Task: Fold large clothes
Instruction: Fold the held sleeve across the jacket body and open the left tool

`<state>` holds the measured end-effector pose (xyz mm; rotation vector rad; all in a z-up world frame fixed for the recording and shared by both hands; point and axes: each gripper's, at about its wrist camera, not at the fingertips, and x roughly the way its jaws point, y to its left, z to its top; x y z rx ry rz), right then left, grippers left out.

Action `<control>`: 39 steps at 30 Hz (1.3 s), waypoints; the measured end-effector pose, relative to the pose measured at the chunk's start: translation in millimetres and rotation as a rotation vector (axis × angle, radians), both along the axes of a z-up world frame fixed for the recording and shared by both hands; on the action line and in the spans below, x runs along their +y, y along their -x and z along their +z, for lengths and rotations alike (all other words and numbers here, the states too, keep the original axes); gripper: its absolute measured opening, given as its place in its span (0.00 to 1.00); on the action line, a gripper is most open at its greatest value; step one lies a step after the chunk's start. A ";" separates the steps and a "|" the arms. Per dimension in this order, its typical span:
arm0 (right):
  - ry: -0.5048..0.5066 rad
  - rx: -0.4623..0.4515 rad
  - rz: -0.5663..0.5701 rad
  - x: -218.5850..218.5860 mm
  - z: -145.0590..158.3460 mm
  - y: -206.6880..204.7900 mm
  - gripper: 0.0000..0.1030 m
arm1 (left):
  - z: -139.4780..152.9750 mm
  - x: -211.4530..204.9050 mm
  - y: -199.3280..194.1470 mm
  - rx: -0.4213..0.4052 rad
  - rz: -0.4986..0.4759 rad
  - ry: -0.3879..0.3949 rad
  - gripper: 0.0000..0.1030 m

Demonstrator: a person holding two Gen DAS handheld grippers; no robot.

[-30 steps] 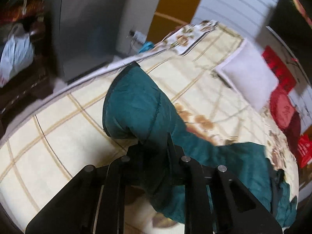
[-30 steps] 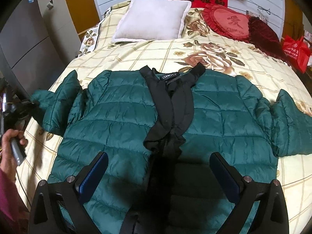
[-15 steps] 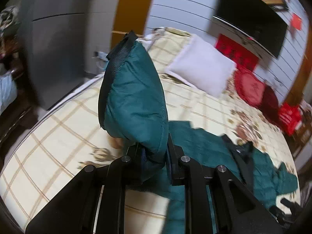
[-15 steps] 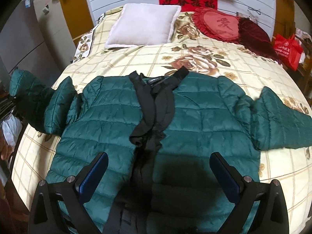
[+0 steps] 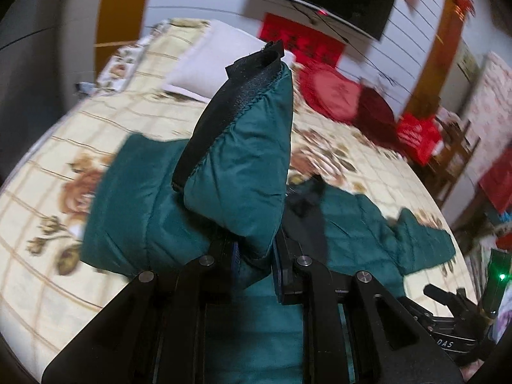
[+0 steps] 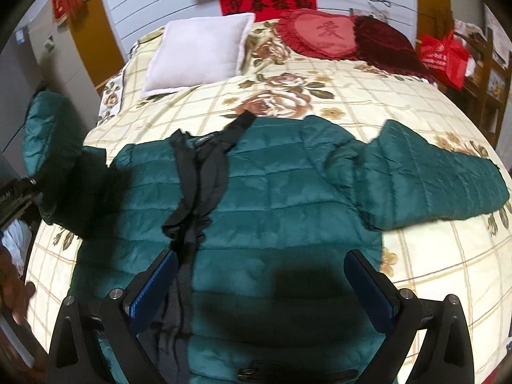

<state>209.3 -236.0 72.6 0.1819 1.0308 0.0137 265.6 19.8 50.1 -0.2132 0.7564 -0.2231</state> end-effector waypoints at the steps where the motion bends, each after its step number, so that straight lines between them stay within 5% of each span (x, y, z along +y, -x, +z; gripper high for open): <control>1: -0.002 0.005 -0.004 -3.4 -1.7 0.3 1.00 | -4.8 -10.7 -1.7 0.009 -0.014 -0.005 0.15; 11: -0.035 0.027 -0.053 -35.9 -15.2 4.4 1.00 | -59.6 -98.5 -8.9 0.100 -0.137 -0.092 0.15; 16: -0.064 0.038 -0.098 -51.4 -19.1 7.0 1.00 | -74.9 -110.7 -14.1 0.206 -0.219 0.040 0.20; 21: -0.089 0.025 -0.122 -57.1 -13.7 9.7 1.00 | -49.1 -92.9 -4.0 0.194 -0.277 0.154 0.41; 24: -0.099 0.015 -0.112 -52.1 -9.5 6.9 1.00 | -23.6 -73.6 8.7 0.141 -0.294 0.167 0.66; 29: -0.125 0.044 -0.090 -37.6 -17.6 -3.6 1.00 | -2.1 -26.0 24.2 0.073 -0.215 0.079 0.66; 35: -0.079 0.089 -0.082 -18.6 -42.9 -33.5 1.00 | -22.6 31.0 22.5 0.091 -0.038 -0.051 0.66; 37: -0.075 0.129 -0.077 -13.8 -55.8 -44.7 0.91 | -33.8 43.5 19.7 0.105 0.002 -0.035 0.66; 39: -0.097 0.173 -0.046 -7.1 -67.6 -53.0 0.46 | -45.3 54.3 15.6 0.125 0.052 -0.034 0.66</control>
